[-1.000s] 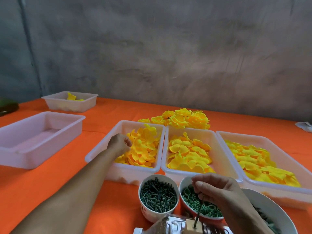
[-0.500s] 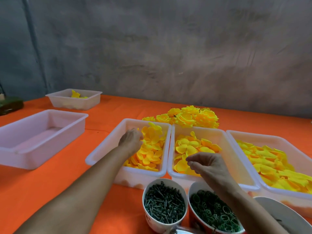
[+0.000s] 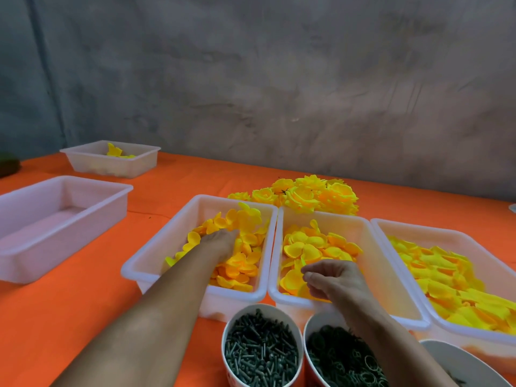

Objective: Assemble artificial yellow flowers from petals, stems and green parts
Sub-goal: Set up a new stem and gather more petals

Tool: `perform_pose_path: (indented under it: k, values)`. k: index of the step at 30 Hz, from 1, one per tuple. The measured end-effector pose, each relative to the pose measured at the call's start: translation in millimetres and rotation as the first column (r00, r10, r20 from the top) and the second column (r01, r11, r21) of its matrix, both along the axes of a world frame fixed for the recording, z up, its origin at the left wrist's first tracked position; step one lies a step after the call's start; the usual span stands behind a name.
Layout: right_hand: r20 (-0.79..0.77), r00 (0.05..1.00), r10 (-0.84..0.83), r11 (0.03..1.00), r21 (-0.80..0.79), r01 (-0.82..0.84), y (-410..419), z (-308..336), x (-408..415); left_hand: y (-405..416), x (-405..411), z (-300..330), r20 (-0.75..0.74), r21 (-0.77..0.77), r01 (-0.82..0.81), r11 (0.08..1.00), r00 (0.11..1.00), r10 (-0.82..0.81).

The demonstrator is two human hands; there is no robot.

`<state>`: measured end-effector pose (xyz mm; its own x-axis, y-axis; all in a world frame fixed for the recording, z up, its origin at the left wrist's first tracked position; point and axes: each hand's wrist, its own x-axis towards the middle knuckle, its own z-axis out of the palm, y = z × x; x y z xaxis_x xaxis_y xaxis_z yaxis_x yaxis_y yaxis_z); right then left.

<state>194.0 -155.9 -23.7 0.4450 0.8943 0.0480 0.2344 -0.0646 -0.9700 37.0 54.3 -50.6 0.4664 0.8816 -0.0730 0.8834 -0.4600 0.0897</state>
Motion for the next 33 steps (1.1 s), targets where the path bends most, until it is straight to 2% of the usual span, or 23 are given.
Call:
perform_pose_path:
  k: [3, 11, 17, 21, 25, 29, 33]
  values:
    - [-0.023, 1.000, 0.018, 1.000, 0.012, -0.018, 0.7, 1.3, 0.0, -2.4, 1.1, -0.8, -0.053, 0.045, 0.003, 0.999, 0.999, -0.001]
    - [0.006, 0.999, 0.051, 0.998, 0.045, -0.051, -4.4, 0.9, -2.3, -12.5, -2.1, 3.2, 0.010, 0.074, -0.057, 0.996, 0.998, 0.056]
    - [0.001, 0.998, 0.060, 0.997, 0.045, -0.060, -3.5, 0.5, -1.1, -12.3, -3.9, 6.5, 0.201, 0.017, -0.065, 0.998, 0.978, 0.060]
    - [-0.011, 0.998, 0.054, 0.998, 0.042, -0.054, -2.3, -1.2, -0.2, -11.2, -5.5, 8.7, 0.468, -0.036, -0.038, 0.999, 0.882, 0.051]
    - [-0.011, 0.999, 0.054, 0.998, 0.046, -0.053, -2.7, -0.8, -0.5, -14.4, -5.7, 10.5, 0.709, -0.114, 0.061, 0.992, 0.704, 0.038]
    - [0.019, 0.997, 0.080, 0.996, 0.039, -0.080, -3.7, -0.1, -1.4, -15.3, -5.7, 9.9, 0.761, -0.064, 0.110, 0.992, 0.649, -0.023]
    - [0.050, 0.991, 0.122, 0.991, 0.039, -0.124, -5.1, 0.4, -0.1, -13.9, -2.2, 9.3, 0.799, -0.006, 0.061, 0.998, 0.600, -0.032]
